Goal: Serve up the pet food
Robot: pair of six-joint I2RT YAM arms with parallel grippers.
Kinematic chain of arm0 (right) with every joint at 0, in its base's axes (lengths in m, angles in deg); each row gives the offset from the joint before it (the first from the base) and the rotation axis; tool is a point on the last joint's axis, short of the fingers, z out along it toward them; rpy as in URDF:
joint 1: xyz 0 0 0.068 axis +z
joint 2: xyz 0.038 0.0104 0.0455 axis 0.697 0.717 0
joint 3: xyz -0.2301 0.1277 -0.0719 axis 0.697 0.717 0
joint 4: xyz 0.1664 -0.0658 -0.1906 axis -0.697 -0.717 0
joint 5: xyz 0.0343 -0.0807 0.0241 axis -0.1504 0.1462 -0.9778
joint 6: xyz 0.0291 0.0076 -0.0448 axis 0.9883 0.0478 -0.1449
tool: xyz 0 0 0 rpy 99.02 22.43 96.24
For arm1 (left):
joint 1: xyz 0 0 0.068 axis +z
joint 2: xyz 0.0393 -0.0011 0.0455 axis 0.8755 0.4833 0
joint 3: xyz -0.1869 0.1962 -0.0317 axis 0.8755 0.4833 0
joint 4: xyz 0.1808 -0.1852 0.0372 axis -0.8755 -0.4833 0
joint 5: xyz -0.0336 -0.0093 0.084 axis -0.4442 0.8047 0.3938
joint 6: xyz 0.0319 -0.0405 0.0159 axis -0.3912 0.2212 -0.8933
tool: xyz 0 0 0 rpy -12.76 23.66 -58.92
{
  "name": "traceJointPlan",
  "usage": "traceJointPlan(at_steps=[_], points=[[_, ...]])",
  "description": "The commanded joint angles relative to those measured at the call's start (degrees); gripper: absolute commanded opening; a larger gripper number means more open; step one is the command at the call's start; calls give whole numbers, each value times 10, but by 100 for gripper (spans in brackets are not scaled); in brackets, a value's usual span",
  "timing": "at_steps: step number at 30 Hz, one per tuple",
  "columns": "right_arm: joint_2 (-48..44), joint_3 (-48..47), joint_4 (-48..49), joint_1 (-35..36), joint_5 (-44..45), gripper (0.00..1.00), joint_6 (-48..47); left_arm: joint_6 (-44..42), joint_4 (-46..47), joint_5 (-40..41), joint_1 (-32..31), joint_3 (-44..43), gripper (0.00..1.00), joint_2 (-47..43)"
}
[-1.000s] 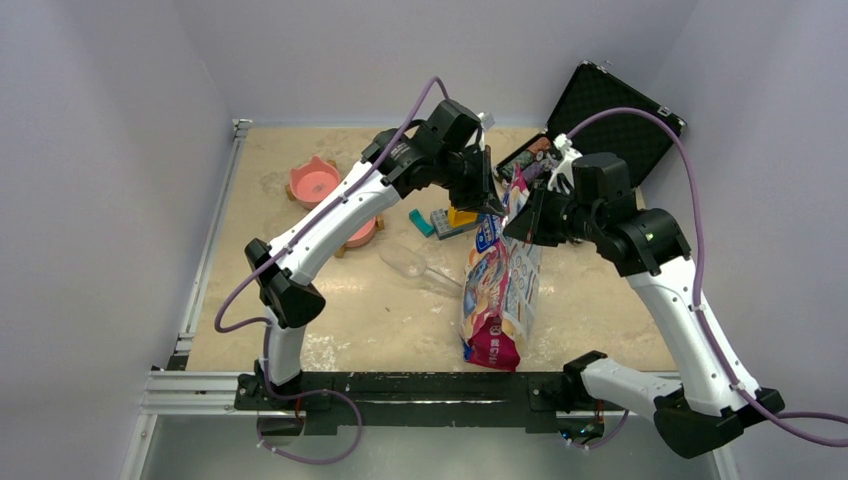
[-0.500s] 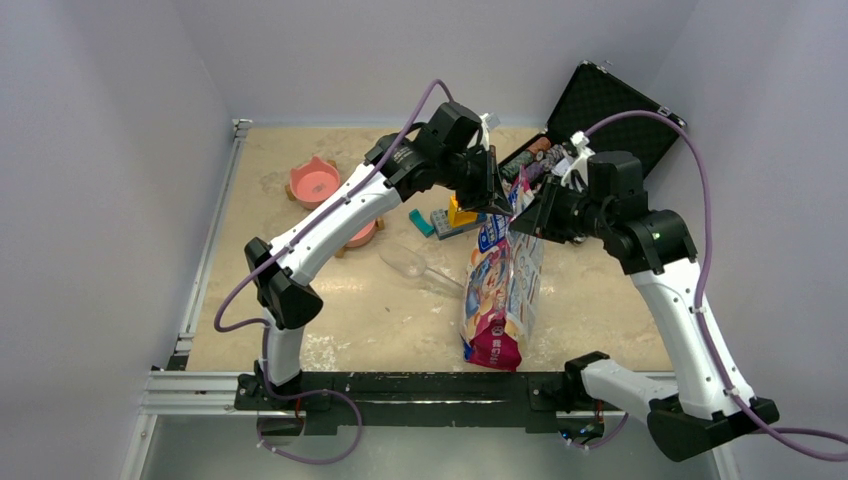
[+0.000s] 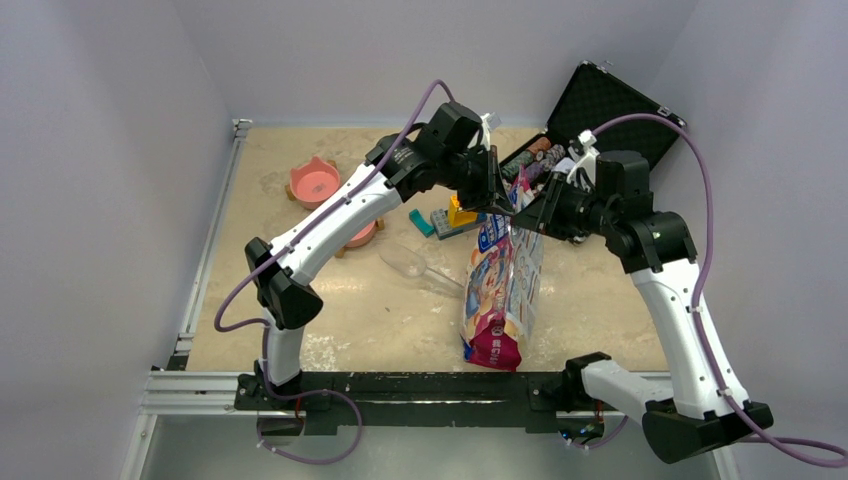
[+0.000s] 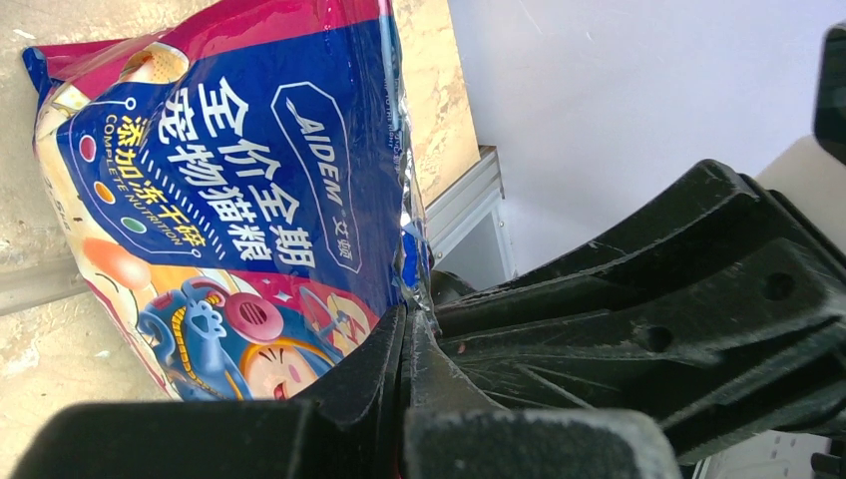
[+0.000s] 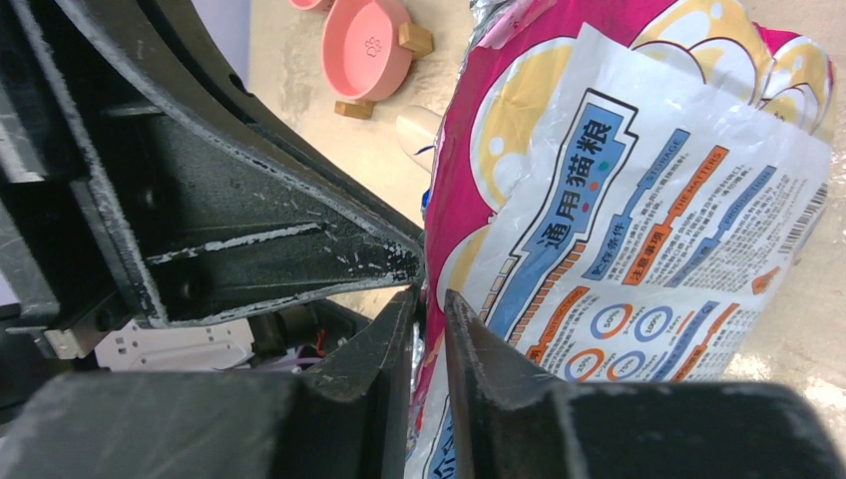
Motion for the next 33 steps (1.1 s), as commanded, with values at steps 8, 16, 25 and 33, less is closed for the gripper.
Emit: traceJointPlan(at_steps=[8, 16, 25, 33], points=[[-33, 61, 31, -1, 16, 0, 4, -9, -43, 43, -3, -24, 0, -20], [-66, 34, 14, 0, 159, 0, -15, -40, -117, 109, -4, -52, 0, -23], [-58, 38, 48, 0, 82, 0, -22, -22, 2, 5, -4, -35, 70, -32], [-49, 43, 64, 0, 52, 0, -23, -11, -14, 18, -6, -59, 56, -1]])
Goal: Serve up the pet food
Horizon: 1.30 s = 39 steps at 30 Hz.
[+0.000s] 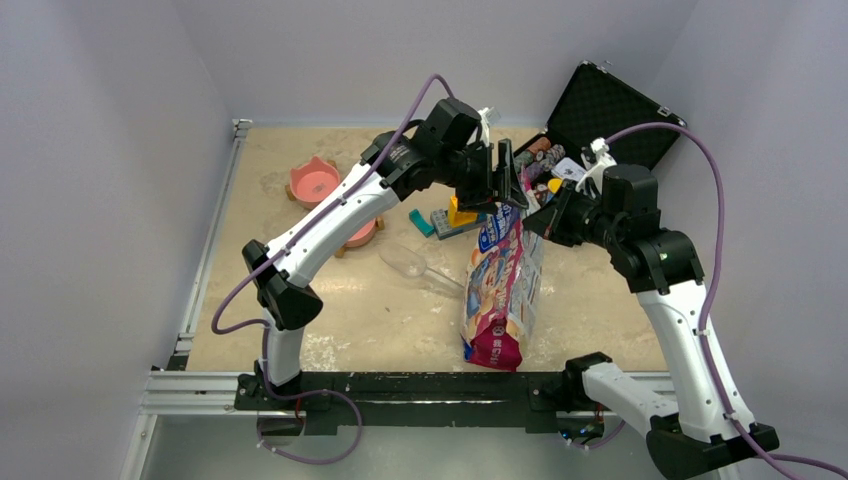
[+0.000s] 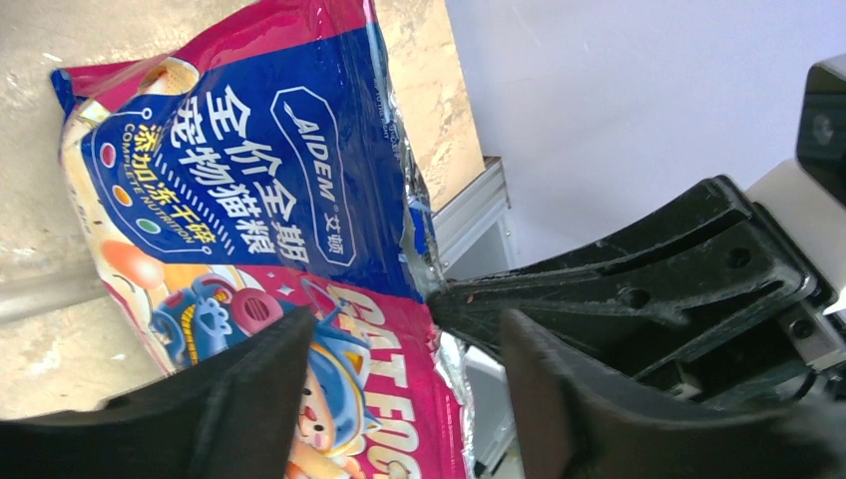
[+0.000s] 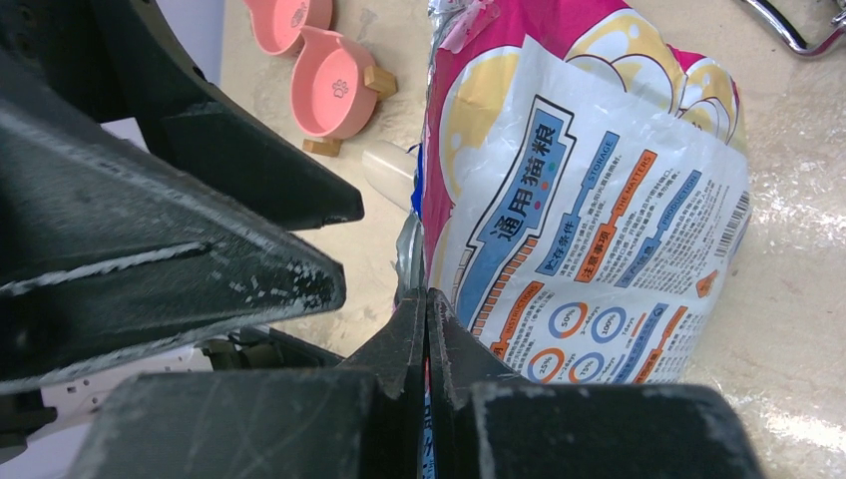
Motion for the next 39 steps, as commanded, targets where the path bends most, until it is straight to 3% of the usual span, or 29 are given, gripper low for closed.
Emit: traceJointPlan(at_steps=[1, 2, 8, 13, 23, 34, 37, 39], points=[[5, -2, 36, -4, -12, 0, -14, 2, 3, -5, -3, -34, 47, 6], [5, -3, 35, -4, -13, 0, -14, 2, -2, -5, -3, -39, 41, 11], [8, -2, 35, -3, -17, 0, -15, 6, -11, -9, -3, -43, 40, 24], [9, -4, 36, -3, -18, 0, -15, 1, -20, -4, -6, -27, 28, 21], [16, -10, 32, 12, 4, 0, -16, -24, -83, 72, -17, -65, 32, 37], [32, -23, 23, 45, 47, 0, -19, -44, -117, 114, -31, -105, 27, 65], [36, -26, 19, 53, 61, 0, -21, -51, -123, 128, -31, -105, 21, 67], [39, -26, 19, 62, 73, 0, -23, -51, -123, 130, -31, -107, 11, 69]])
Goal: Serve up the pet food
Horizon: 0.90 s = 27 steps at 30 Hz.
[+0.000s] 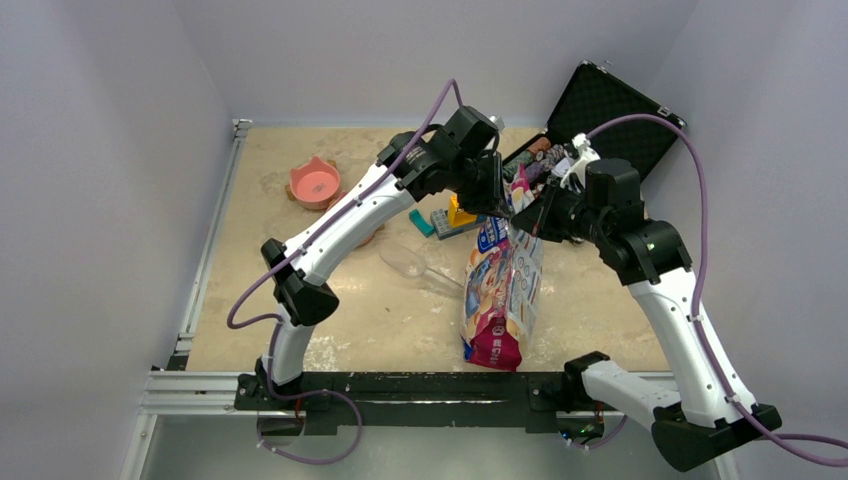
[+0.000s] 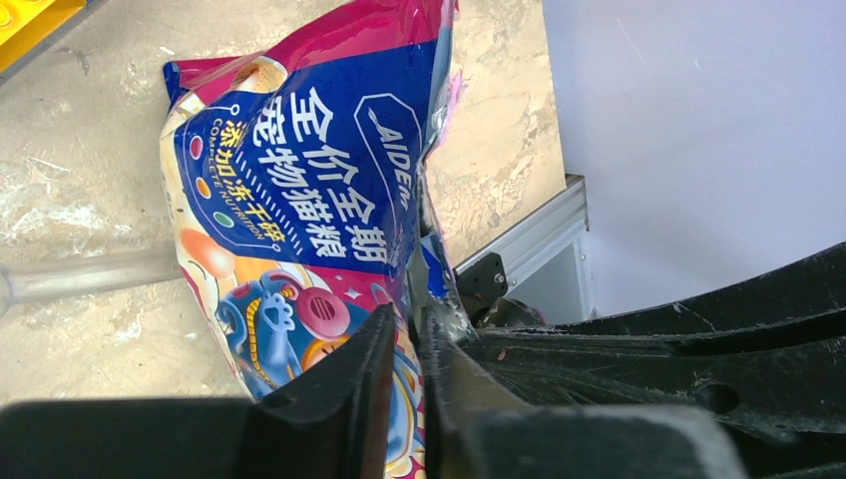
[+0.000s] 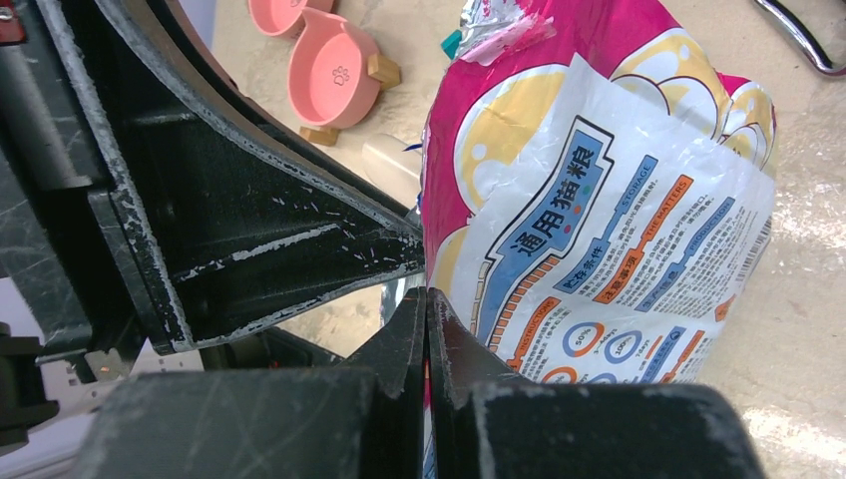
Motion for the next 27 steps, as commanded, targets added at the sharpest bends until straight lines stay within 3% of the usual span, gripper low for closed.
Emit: traceJointPlan(at_steps=[1, 2, 8, 14, 22, 23, 25, 27], points=[[10, -19, 2, 17, 48, 0, -17, -26, -21, 29, -4, -25, 6, 14], [12, -19, 2, 19, 51, 0, -17, -26, -21, 29, -4, -29, 0, 15], [44, -51, -37, 50, 106, 0, -23, -11, -2, 20, -5, -34, 0, -3], [86, -99, -102, 84, 167, 15, 7, 9, 11, 11, -6, -42, 0, -8], [139, -155, -181, 128, 262, 16, 52, 1, 9, 44, -12, -47, 0, -14], [149, -164, -194, 135, 273, 15, 54, 0, 6, 47, -13, -47, 0, -14], [169, -190, -255, 150, 333, 0, 82, -13, -7, 63, -16, -53, 0, -11], [175, -221, -303, 158, 409, 0, 104, -35, -37, 105, -18, -63, 0, -7]])
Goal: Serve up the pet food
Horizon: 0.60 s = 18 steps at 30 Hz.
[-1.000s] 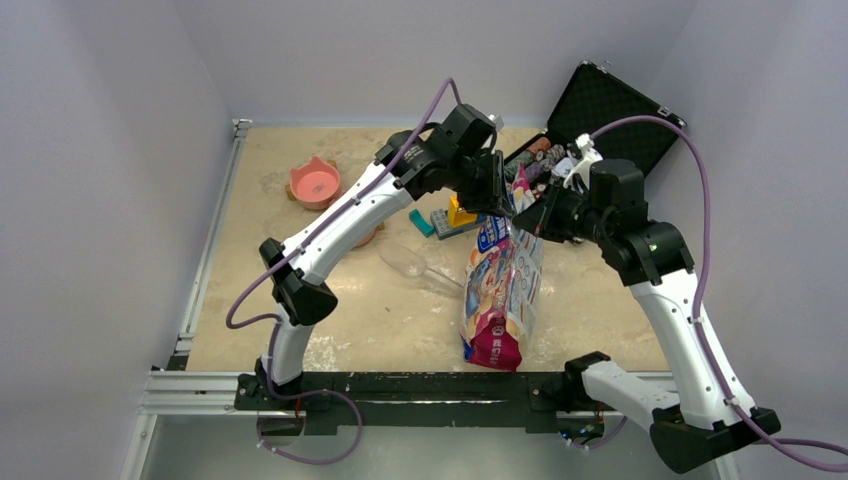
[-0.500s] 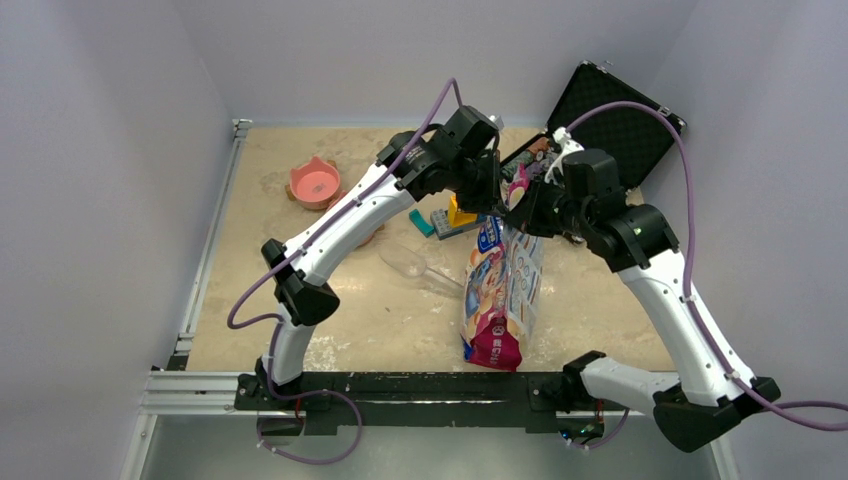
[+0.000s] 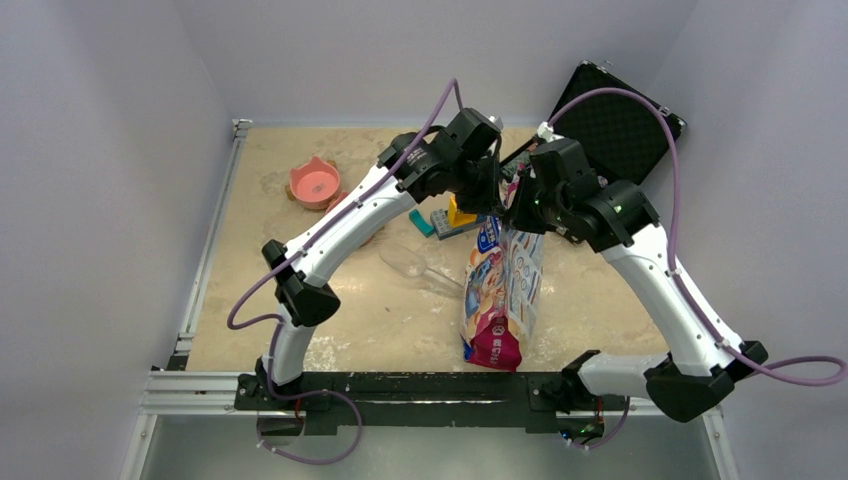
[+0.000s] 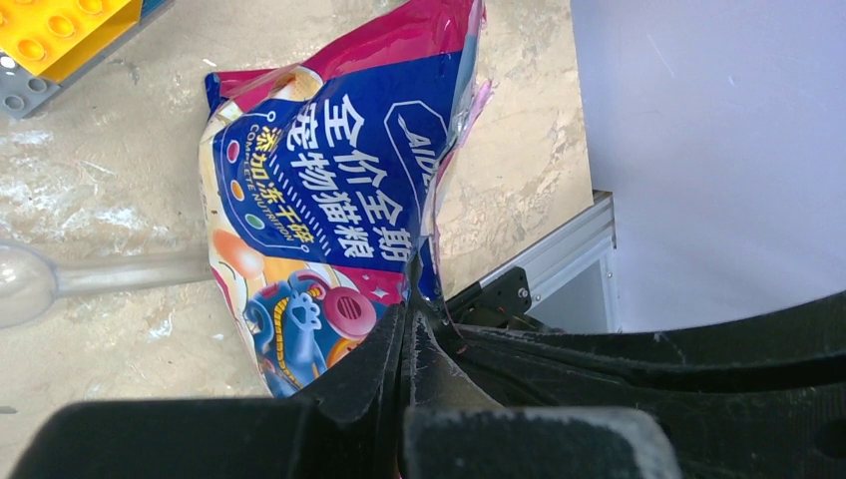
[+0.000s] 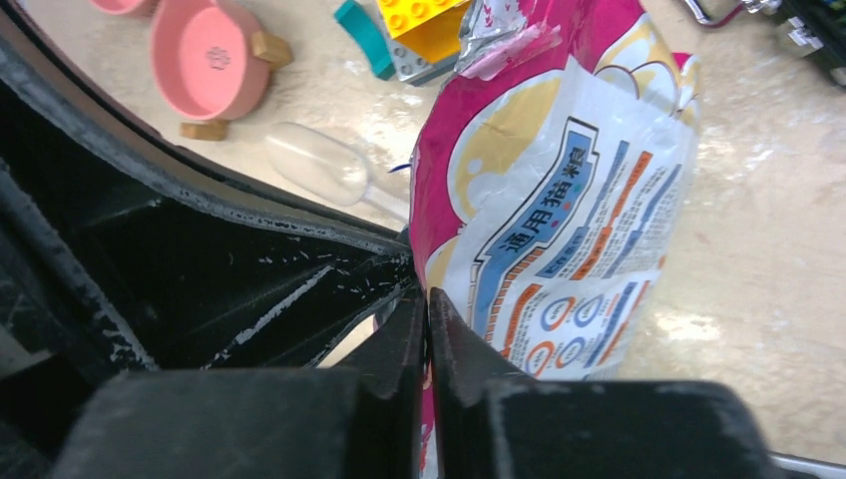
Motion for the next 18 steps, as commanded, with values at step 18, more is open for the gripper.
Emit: traceJointPlan(at_steps=[18], points=[[-86, 10, -73, -8, 239, 0, -90, -191, -13, 141, 7, -18, 0, -83]])
